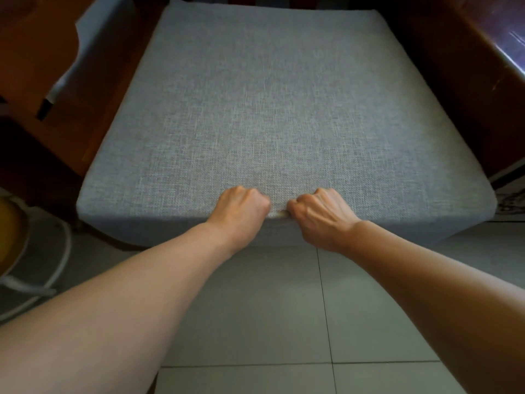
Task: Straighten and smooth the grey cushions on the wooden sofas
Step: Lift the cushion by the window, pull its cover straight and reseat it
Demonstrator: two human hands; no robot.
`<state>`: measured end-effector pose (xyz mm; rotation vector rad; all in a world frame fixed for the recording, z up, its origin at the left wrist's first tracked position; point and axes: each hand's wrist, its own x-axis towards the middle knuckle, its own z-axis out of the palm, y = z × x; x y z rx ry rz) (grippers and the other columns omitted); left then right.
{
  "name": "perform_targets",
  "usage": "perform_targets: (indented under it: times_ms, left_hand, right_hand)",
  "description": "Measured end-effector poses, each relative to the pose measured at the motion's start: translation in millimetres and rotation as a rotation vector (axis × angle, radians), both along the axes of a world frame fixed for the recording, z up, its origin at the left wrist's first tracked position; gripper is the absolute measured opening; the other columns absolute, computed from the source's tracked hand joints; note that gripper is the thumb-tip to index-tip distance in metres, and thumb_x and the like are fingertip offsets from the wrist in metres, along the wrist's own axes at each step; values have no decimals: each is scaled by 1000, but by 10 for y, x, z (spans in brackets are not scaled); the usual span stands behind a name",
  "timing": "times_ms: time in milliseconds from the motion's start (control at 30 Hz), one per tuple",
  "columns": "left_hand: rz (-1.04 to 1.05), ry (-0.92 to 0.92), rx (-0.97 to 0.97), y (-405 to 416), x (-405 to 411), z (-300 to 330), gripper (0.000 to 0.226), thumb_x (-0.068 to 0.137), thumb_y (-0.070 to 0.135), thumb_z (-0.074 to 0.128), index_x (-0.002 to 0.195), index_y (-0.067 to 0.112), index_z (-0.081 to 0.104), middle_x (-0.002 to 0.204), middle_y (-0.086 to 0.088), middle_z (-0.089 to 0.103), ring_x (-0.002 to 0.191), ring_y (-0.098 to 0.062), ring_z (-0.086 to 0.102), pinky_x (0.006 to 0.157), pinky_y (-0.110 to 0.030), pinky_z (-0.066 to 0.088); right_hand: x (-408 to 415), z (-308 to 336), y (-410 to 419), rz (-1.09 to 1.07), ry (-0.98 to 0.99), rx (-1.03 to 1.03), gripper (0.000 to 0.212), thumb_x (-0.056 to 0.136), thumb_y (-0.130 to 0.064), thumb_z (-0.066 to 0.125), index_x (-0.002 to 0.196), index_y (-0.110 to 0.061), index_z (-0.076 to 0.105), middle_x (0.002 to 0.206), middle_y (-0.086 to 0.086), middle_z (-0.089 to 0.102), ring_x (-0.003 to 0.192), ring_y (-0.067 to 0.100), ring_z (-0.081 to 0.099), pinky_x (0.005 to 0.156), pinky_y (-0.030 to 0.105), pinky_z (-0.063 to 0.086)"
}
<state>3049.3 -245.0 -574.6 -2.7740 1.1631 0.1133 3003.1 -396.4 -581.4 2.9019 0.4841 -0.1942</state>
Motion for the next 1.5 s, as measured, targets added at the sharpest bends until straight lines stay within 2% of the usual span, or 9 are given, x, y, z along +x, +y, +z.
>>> perform_targets:
  times_ms: [267,400,533,667,733,833,1000,1267,1500]
  left_hand:
    - [-16,72,27,170,-524,78,29,84,-8,42,103,7,58,106,-11,62,99,-30,59,67,-32,33]
    - [-17,125,39,262,-807,97,30,84,-7,40,105,7,56,110,-10,60,101,-29,58,70,-32,36]
    - [-10,179,59,325,-1026,134,31,83,-8,40,106,7,55,111,-9,60,102,-28,58,73,-32,40]
    - [-1,222,126,349,-1174,146,31,84,-8,43,108,8,54,113,-9,59,105,-28,57,78,-34,43]
    - [0,241,157,337,-1187,159,31,84,-8,43,109,6,54,114,-10,58,106,-29,57,79,-36,43]
    - [2,255,195,329,-1172,178,32,83,-10,43,109,6,52,113,-11,57,105,-30,56,74,-35,39]
    - [72,370,231,358,-1141,339,25,86,-2,49,106,13,50,110,-7,56,101,-29,58,69,-32,34]
    - [303,490,105,232,-683,970,52,87,30,65,131,19,41,131,-1,45,123,-21,41,99,-37,40]
    - [413,451,39,39,-216,1679,69,88,37,60,144,19,24,146,-2,30,135,-24,28,108,-42,27]
  right_hand:
    - [-525,69,158,-52,90,71,23,88,-7,40,104,-10,57,102,8,64,90,31,62,62,31,33]
    - [-820,110,264,-45,69,128,12,64,-2,69,73,-7,61,66,10,62,53,31,61,46,27,24]
    - [-1042,154,329,-74,192,88,18,90,-9,44,103,-9,56,101,10,63,87,31,62,59,31,29]
    - [-1188,181,362,-19,201,114,21,51,-7,75,63,-10,59,55,6,58,42,27,56,44,18,1]
    - [-1202,161,361,-11,234,146,10,70,-7,63,80,-8,61,73,8,63,60,30,63,43,22,13]
    - [-1208,115,350,-69,255,111,25,93,-9,36,113,-10,52,109,7,60,96,30,60,63,32,31]
    - [-1171,309,351,-185,332,224,21,89,-5,45,109,-12,47,108,5,57,100,23,50,66,30,32]
    - [-819,1033,127,-272,371,370,27,87,-6,51,113,-11,44,112,5,44,88,16,35,68,27,31]
    - [-258,1775,-101,-345,382,466,54,94,-20,51,143,-14,27,137,7,44,123,25,43,90,35,44]
